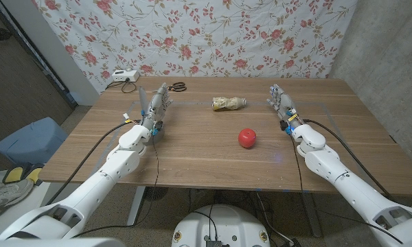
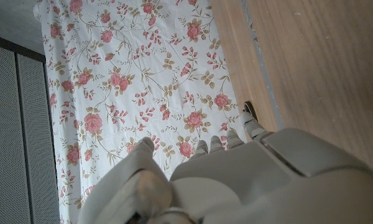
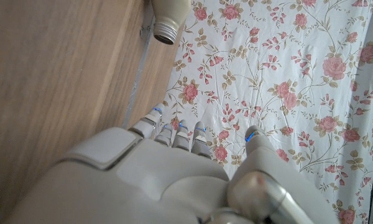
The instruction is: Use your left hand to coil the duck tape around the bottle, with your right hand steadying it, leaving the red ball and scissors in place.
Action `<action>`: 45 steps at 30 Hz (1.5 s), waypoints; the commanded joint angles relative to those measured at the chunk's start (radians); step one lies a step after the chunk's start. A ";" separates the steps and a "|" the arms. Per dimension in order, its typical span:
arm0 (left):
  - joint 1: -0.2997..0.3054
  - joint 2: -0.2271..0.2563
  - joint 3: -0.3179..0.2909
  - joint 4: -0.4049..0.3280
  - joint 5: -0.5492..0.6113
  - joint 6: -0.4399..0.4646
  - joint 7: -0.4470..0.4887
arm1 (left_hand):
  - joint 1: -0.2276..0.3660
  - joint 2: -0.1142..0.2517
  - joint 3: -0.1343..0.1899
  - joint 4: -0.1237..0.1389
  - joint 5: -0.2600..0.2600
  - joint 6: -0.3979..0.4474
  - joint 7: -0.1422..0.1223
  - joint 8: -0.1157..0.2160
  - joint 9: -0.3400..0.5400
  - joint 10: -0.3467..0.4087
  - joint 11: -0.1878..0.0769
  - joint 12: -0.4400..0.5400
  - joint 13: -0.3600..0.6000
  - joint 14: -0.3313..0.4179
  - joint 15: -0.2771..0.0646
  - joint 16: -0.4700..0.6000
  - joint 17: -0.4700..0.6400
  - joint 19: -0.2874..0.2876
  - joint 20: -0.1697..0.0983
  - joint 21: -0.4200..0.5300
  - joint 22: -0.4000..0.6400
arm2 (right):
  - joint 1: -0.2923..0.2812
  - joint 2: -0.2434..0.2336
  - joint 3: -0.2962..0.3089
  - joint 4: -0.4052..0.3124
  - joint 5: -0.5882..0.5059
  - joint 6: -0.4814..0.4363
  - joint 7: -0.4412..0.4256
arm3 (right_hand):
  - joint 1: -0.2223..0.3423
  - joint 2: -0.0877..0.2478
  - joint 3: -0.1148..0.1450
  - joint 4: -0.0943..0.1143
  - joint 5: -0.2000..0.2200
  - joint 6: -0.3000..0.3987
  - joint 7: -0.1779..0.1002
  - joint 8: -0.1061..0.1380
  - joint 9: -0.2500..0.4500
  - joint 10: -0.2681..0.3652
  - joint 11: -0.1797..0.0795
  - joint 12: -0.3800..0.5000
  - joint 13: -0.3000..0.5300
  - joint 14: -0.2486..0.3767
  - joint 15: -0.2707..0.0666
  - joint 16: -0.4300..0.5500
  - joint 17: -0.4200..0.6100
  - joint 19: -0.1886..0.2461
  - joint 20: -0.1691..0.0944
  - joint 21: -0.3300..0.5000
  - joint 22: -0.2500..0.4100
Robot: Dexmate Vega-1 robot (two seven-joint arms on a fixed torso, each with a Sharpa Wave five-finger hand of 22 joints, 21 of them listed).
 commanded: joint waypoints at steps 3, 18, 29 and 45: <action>-0.010 0.012 -0.005 0.017 -0.005 -0.004 -0.029 | 0.009 -0.001 0.007 -0.001 0.006 -0.093 -0.001 0.004 0.004 -0.119 -0.002 0.004 0.004 -0.120 -0.001 0.005 0.003 -0.066 -0.001 0.004 0.005 | 0.015 -0.019 -0.042 -0.047 -0.089 -0.038 -0.051 | 0.007 0.005 0.008 -0.002 0.006 0.007 0.001 0.004 0.003 0.004 -0.001 0.004 0.003 -0.009 0.001 0.006 0.002 0.010 -0.001 0.005 0.001; -0.039 0.000 0.009 0.039 0.005 -0.003 -0.041 | 0.010 0.000 0.006 -0.001 0.006 -0.080 0.002 0.009 0.004 -0.110 0.003 0.007 0.004 -0.113 0.002 0.007 0.002 -0.060 0.000 0.002 0.005 | 0.051 -0.143 -0.117 -0.206 -0.370 -0.184 -0.163 | 0.093 0.018 0.046 -0.060 0.002 0.018 -0.021 0.011 0.003 0.026 -0.002 0.010 0.003 0.036 0.046 0.017 -0.001 0.023 0.067 0.007 0.000; -0.013 0.018 0.007 -0.020 0.015 0.012 -0.014 | 0.011 -0.002 0.004 -0.003 0.006 -0.048 0.000 0.017 0.004 -0.079 0.004 0.017 0.004 -0.085 0.010 0.014 0.002 -0.045 0.008 0.002 0.005 | 0.120 -0.202 -0.185 -0.294 -0.544 -0.326 -0.138 | 0.141 0.027 0.069 -0.085 -0.007 0.031 -0.023 0.016 0.004 0.042 -0.007 0.013 0.003 0.061 0.043 0.022 -0.001 0.035 0.092 0.011 0.001; 0.037 0.042 -0.014 -0.077 0.006 0.017 0.021 | 0.013 -0.007 0.000 -0.006 0.007 -0.020 0.001 0.019 0.005 -0.053 0.019 0.023 0.004 -0.055 0.041 0.017 0.002 -0.023 0.027 0.003 0.004 | 0.268 -0.213 -0.318 -0.334 -0.775 -0.460 -0.003 | 0.172 0.024 0.081 -0.096 -0.016 0.013 -0.035 0.009 0.005 0.030 -0.015 0.006 0.004 0.060 0.036 0.018 -0.001 0.034 0.095 0.009 0.001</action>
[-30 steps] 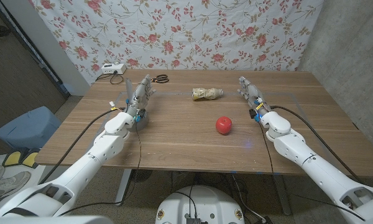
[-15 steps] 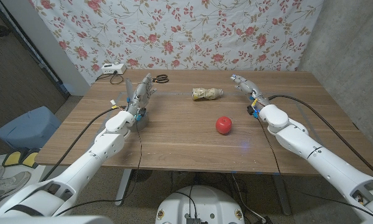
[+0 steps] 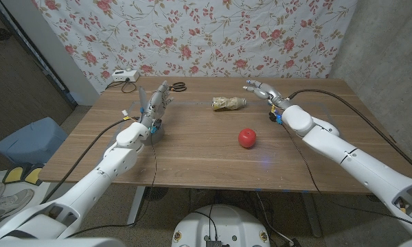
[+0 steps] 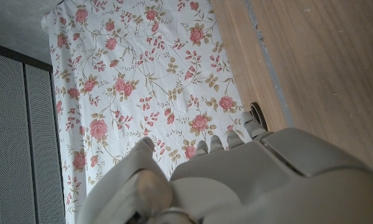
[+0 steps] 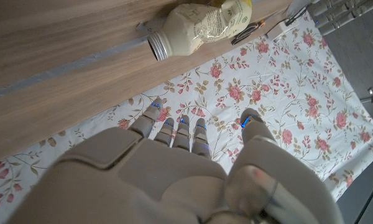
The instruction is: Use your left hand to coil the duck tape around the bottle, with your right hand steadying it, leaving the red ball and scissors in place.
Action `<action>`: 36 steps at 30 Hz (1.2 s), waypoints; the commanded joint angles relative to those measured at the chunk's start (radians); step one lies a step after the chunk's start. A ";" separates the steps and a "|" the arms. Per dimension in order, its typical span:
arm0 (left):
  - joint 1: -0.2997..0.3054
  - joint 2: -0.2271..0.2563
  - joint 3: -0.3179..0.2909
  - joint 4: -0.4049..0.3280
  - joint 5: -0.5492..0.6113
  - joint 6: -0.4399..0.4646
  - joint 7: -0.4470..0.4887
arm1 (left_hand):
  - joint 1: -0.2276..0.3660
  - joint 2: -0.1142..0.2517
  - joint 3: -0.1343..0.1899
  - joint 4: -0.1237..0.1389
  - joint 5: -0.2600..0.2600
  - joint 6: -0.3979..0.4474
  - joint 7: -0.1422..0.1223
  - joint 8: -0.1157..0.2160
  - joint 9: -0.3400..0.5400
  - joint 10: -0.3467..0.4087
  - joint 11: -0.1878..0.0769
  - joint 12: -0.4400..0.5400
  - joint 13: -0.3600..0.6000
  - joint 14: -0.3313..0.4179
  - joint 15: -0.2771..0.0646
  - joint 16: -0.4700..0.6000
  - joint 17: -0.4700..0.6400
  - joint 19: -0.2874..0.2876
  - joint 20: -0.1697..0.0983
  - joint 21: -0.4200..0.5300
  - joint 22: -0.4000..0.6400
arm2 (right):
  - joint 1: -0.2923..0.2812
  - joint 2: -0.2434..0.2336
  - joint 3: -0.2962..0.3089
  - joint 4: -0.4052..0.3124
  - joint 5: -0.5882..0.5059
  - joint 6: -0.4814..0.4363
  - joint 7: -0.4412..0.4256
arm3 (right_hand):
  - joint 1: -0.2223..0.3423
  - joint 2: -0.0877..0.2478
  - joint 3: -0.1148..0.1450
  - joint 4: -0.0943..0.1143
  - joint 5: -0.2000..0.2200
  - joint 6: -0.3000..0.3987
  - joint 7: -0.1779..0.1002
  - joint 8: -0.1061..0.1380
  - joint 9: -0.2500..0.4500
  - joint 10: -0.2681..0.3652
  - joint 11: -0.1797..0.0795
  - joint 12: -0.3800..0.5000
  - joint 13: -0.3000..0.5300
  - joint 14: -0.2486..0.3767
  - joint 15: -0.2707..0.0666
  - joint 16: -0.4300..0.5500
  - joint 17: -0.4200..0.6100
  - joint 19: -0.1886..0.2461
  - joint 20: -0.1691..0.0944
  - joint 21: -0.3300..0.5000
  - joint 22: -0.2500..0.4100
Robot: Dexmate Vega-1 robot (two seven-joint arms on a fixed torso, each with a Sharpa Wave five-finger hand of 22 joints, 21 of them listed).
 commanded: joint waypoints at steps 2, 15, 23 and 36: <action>0.034 0.016 -0.016 -0.039 -0.006 0.003 0.022 | 0.010 -0.004 0.000 -0.007 0.006 -0.013 0.001 0.006 0.005 -0.043 0.013 0.005 0.005 -0.049 0.020 0.006 0.002 -0.015 0.026 0.003 0.005 | 0.113 -0.007 -0.101 -0.027 -0.184 -0.097 0.101 | 0.018 -0.001 0.005 -0.009 -0.003 -0.009 -0.001 -0.004 0.005 -0.007 -0.005 -0.002 0.004 -0.003 -0.006 0.003 0.002 0.004 0.007 0.002 0.002; 0.034 0.008 -0.023 -0.017 -0.019 -0.014 0.009 | 0.010 -0.006 -0.003 -0.008 0.006 0.004 -0.001 0.006 0.006 -0.029 0.025 0.007 0.005 -0.038 0.024 0.005 0.003 -0.006 0.034 0.001 0.004 | 0.222 0.021 -0.228 -0.051 -0.461 -0.223 0.194 | 0.303 -0.068 0.155 -0.016 -0.008 0.049 0.040 0.019 0.018 0.042 0.003 0.054 0.045 0.130 -0.033 0.033 0.050 0.098 -0.011 0.027 0.013; 0.035 0.009 -0.028 -0.011 -0.023 -0.018 0.007 | 0.009 -0.007 -0.005 -0.008 0.006 0.006 0.000 0.005 0.006 -0.029 0.028 0.006 0.005 -0.038 0.020 0.003 0.003 -0.003 0.032 0.000 0.004 | 0.294 0.055 -0.302 -0.034 -0.582 -0.304 0.320 | 0.321 -0.108 0.178 -0.007 -0.028 -0.046 0.010 -0.010 0.018 -0.056 -0.024 0.018 0.046 0.032 -0.012 0.004 0.066 0.033 0.129 0.000 0.011; 0.060 0.018 -0.037 -0.041 -0.021 -0.015 0.033 | 0.009 -0.008 -0.006 -0.008 0.007 0.008 0.001 0.002 0.006 -0.029 0.030 0.005 0.006 -0.037 0.019 0.001 0.003 -0.002 0.032 -0.002 0.004 | 0.392 0.110 -0.394 0.047 -0.714 -0.340 0.488 | 0.325 -0.111 0.187 -0.003 -0.028 -0.077 0.000 -0.014 0.017 -0.070 -0.029 0.011 0.044 0.009 0.005 0.002 0.067 0.007 0.133 -0.007 0.011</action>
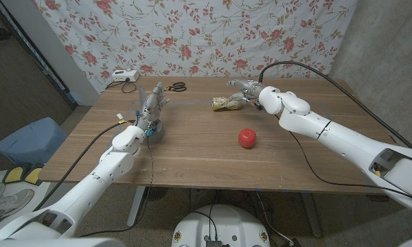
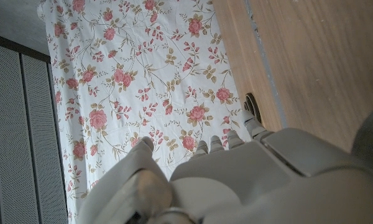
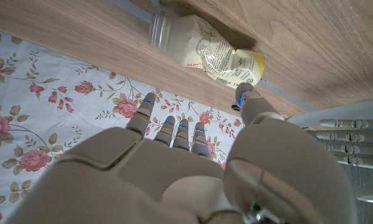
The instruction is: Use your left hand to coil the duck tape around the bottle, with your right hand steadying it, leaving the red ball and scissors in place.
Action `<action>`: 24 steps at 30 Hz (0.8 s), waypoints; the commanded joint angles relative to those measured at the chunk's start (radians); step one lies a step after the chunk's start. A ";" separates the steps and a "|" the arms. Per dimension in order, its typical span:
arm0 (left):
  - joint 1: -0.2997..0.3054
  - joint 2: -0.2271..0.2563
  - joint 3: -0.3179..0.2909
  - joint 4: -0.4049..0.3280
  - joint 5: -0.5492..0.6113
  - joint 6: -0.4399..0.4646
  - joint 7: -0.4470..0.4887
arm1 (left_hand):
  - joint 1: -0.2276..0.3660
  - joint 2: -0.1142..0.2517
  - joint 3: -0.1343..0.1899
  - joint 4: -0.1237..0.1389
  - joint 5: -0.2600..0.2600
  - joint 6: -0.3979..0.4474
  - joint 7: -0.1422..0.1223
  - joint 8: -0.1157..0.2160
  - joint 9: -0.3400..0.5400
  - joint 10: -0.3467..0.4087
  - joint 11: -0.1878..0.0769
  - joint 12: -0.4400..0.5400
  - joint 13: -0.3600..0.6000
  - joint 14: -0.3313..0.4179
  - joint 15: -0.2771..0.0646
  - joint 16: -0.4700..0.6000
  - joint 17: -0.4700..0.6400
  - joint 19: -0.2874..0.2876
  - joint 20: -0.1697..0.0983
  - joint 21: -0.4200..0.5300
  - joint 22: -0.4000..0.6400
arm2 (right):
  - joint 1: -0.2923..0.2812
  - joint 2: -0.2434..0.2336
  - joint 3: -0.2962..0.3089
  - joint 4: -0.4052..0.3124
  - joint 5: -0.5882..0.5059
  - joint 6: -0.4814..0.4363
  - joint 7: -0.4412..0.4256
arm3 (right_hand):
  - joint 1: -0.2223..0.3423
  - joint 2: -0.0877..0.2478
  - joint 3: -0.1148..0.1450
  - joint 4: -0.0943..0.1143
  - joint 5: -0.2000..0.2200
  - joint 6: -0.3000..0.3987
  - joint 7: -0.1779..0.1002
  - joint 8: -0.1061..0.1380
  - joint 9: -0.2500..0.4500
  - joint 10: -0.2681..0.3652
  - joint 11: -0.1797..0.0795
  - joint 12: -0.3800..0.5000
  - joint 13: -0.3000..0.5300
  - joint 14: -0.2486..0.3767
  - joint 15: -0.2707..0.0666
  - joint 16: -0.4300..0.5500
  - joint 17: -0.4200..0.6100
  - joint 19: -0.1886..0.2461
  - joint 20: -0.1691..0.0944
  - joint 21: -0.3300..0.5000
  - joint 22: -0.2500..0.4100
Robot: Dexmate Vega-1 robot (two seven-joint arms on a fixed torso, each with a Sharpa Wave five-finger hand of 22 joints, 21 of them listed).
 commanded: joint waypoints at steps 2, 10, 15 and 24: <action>0.020 0.008 -0.008 -0.026 0.000 0.002 0.020 | 0.005 -0.005 -0.003 -0.004 0.007 0.005 0.005 0.000 0.001 -0.029 0.009 0.004 0.001 -0.037 0.003 0.001 0.003 -0.004 0.003 -0.003 0.004 | 0.091 0.051 -0.087 0.069 -0.129 -0.047 0.158 | 0.003 -0.003 0.009 0.003 0.000 -0.015 -0.001 -0.003 0.003 -0.007 0.001 -0.006 0.001 -0.006 0.002 0.000 0.004 -0.009 0.004 -0.002 0.001; 0.034 0.016 -0.011 -0.050 0.002 0.008 0.034 | 0.004 -0.005 -0.004 -0.004 0.007 0.006 0.006 -0.001 0.001 -0.029 0.009 0.003 0.002 -0.037 0.003 0.000 0.004 -0.004 0.003 -0.005 0.004 | 0.131 0.084 -0.128 0.140 -0.175 -0.034 0.204 | 0.005 -0.004 0.012 0.003 0.001 -0.017 -0.002 -0.001 0.003 -0.005 0.003 -0.006 0.000 0.000 -0.001 0.004 0.004 -0.002 0.001 0.002 0.001; 0.046 0.022 -0.016 -0.068 0.004 0.013 0.047 | 0.004 -0.005 -0.005 -0.003 0.007 0.005 0.006 -0.003 0.002 -0.029 0.011 0.003 0.002 -0.037 0.004 -0.001 0.004 -0.004 0.002 -0.006 0.004 | 0.155 0.111 -0.149 0.194 -0.190 -0.025 0.225 | 0.008 -0.004 0.015 0.002 0.001 -0.017 -0.001 0.001 0.003 -0.002 0.005 -0.004 0.000 0.005 -0.005 0.007 0.004 0.005 -0.001 0.006 0.001; 0.059 0.033 -0.022 -0.089 0.003 0.024 0.060 | 0.003 -0.005 -0.006 -0.003 0.007 0.005 0.007 -0.004 0.002 -0.028 0.011 0.002 0.002 -0.036 0.003 -0.002 0.004 -0.003 0.003 -0.008 0.004 | 0.195 0.164 -0.189 0.310 -0.201 -0.009 0.246 | 0.012 -0.005 0.019 0.001 0.003 -0.017 0.002 0.003 0.003 0.003 0.006 -0.002 -0.001 0.013 -0.011 0.011 0.004 0.019 -0.005 0.012 0.001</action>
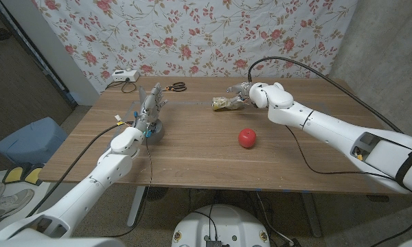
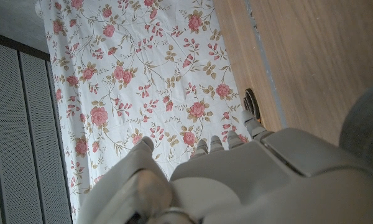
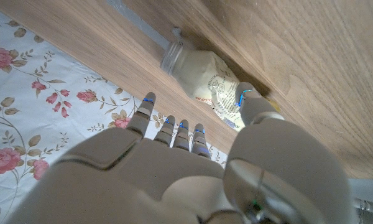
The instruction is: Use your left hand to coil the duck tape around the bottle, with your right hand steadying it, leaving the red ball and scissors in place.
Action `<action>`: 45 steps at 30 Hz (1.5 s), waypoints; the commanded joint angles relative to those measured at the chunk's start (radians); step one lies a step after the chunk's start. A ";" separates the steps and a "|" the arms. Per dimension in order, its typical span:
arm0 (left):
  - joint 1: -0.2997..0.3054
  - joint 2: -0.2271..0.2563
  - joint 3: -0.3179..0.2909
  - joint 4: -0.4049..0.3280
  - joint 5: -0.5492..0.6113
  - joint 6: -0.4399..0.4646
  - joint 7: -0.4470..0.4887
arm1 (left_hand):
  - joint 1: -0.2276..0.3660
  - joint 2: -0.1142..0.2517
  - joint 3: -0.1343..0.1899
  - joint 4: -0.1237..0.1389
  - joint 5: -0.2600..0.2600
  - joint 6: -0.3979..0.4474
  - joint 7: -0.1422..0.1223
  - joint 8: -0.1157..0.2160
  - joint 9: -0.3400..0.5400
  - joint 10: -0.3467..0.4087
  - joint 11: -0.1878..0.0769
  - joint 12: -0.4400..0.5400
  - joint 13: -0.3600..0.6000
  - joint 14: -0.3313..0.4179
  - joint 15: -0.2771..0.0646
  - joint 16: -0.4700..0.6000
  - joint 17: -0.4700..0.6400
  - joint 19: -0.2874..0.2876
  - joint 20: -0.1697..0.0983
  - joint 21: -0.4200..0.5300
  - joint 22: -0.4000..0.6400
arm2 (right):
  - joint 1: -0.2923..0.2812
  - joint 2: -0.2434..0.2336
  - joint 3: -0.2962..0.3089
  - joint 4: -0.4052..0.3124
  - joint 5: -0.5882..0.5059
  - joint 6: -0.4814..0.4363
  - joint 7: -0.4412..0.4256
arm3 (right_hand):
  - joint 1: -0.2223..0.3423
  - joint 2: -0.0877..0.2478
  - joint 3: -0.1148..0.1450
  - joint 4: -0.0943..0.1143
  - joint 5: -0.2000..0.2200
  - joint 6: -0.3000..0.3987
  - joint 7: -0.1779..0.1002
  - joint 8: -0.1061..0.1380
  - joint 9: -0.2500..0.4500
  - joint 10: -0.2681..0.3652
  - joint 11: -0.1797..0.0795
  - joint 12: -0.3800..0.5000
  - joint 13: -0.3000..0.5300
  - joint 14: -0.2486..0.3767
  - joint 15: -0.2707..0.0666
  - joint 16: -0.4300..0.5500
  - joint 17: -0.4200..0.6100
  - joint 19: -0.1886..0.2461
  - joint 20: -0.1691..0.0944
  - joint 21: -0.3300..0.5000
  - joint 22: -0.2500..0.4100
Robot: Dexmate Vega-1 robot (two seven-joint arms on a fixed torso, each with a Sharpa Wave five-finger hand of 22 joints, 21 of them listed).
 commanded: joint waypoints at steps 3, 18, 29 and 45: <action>0.020 0.015 -0.009 -0.033 0.002 0.015 0.021 | 0.003 -0.005 -0.002 0.001 0.004 -0.001 0.002 -0.005 0.002 -0.034 0.006 0.001 0.002 -0.036 0.002 -0.003 0.004 -0.003 0.002 -0.004 0.004 | 0.072 0.084 -0.075 0.178 -0.037 0.026 0.049 | 0.010 0.000 0.013 0.001 0.003 -0.008 0.002 0.003 0.003 0.006 0.008 0.007 -0.001 0.010 -0.004 0.008 0.004 0.023 -0.007 0.011 0.001; 0.014 0.011 -0.009 -0.020 0.001 0.017 0.020 | 0.002 -0.005 -0.004 0.002 0.004 0.000 0.002 -0.006 0.002 -0.034 0.008 0.000 0.002 -0.036 0.003 -0.004 0.004 -0.002 0.003 -0.008 0.004 | 0.134 0.168 -0.149 0.337 -0.036 0.046 0.051 | 0.053 0.005 0.051 -0.005 0.008 0.014 0.011 0.017 0.002 0.047 0.009 0.026 -0.005 0.092 -0.041 0.035 0.003 0.081 -0.093 0.028 -0.001; -0.002 0.007 -0.001 -0.009 0.004 0.025 0.014 | 0.001 -0.005 -0.005 0.002 0.005 0.000 0.002 -0.007 0.002 -0.035 0.008 -0.001 0.002 -0.035 0.003 -0.005 0.004 -0.001 0.004 -0.010 0.004 | 0.123 0.153 -0.170 0.324 -0.038 0.041 -0.017 | 0.223 0.008 0.213 -0.005 0.002 0.268 0.014 0.074 0.003 0.346 0.010 0.131 -0.012 0.504 -0.154 0.139 0.010 0.384 -0.170 0.117 0.004; -0.003 0.015 0.017 -0.053 0.029 0.056 0.037 | 0.003 -0.002 -0.005 0.001 0.006 -0.002 0.003 -0.009 0.002 -0.031 0.012 -0.001 0.002 -0.032 0.004 -0.005 0.004 0.003 0.003 -0.013 0.004 | -0.017 0.030 -0.079 0.110 -0.083 0.035 -0.249 | 0.140 0.215 -0.021 0.146 0.000 0.790 -0.001 0.175 -0.001 0.838 -0.013 0.341 0.026 0.964 -0.227 0.452 0.268 0.453 -0.274 0.218 0.034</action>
